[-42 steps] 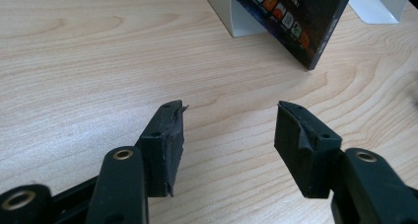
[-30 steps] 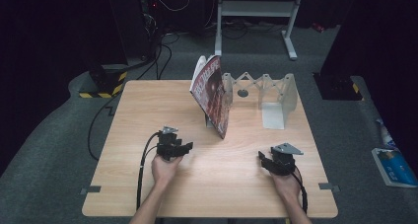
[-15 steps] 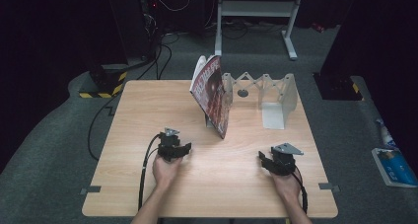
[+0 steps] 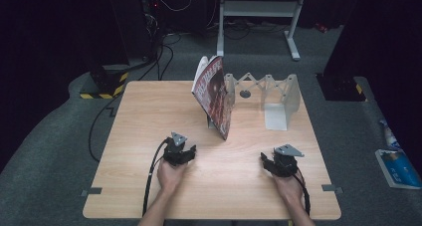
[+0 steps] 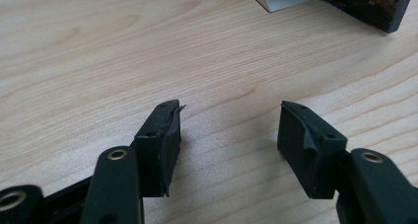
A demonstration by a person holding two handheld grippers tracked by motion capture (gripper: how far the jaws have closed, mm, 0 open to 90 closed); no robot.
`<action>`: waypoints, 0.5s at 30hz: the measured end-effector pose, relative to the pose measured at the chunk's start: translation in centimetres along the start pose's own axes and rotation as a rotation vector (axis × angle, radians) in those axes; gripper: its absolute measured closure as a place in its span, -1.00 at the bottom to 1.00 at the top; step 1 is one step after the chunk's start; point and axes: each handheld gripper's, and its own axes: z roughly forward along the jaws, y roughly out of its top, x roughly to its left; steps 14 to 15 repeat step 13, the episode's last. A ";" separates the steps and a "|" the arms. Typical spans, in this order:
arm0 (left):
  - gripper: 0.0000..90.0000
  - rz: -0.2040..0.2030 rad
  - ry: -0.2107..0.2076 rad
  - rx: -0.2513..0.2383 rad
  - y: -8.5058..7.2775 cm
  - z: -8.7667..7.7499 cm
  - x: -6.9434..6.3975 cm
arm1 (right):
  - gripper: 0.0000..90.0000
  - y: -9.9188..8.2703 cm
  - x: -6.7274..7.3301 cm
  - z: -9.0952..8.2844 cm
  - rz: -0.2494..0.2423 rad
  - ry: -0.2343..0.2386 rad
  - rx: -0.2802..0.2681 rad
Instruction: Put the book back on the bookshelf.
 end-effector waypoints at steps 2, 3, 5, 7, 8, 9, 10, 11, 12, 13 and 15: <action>-0.07 -0.003 0.005 -0.018 -0.2 0.0 0.0 | -0.08 -0.1 0.0 0.0 0.009 -0.002 -0.005; -0.07 -0.001 0.003 -0.018 -0.3 0.0 0.0 | -0.09 -0.1 0.0 0.0 0.009 -0.005 -0.006; -0.07 -0.005 0.001 -0.024 -0.3 0.0 0.0 | -0.11 -0.1 0.0 0.1 0.005 -0.009 -0.014; -0.08 -0.006 0.002 -0.026 -0.4 0.0 -0.1 | -0.13 -0.2 0.0 0.1 0.005 -0.011 -0.022; -0.08 -0.006 0.002 -0.026 -0.4 0.0 -0.1 | -0.16 -0.3 0.0 0.2 0.012 -0.013 -0.024; -0.08 -0.005 0.002 -0.027 -0.4 0.0 -0.1 | -0.17 -0.3 0.0 0.2 0.012 -0.014 -0.026; -0.08 -0.004 0.003 -0.028 -0.4 -0.1 0.0 | -0.18 -0.3 0.0 0.2 0.012 -0.013 -0.027; -0.08 -0.002 0.002 -0.028 -0.5 -0.1 0.0 | -0.20 -0.3 0.0 0.2 0.012 -0.012 -0.031; -0.08 -0.006 0.001 -0.030 -0.5 -0.1 0.0 | -0.21 -0.3 0.0 0.3 0.014 -0.011 -0.033; -0.08 -0.006 0.002 -0.030 -0.5 -0.1 0.0 | -0.23 -0.3 0.0 0.3 0.015 -0.011 -0.035; -0.08 -0.006 0.002 -0.030 -0.5 -0.1 0.0 | -0.23 -0.3 0.0 0.3 0.015 -0.011 -0.035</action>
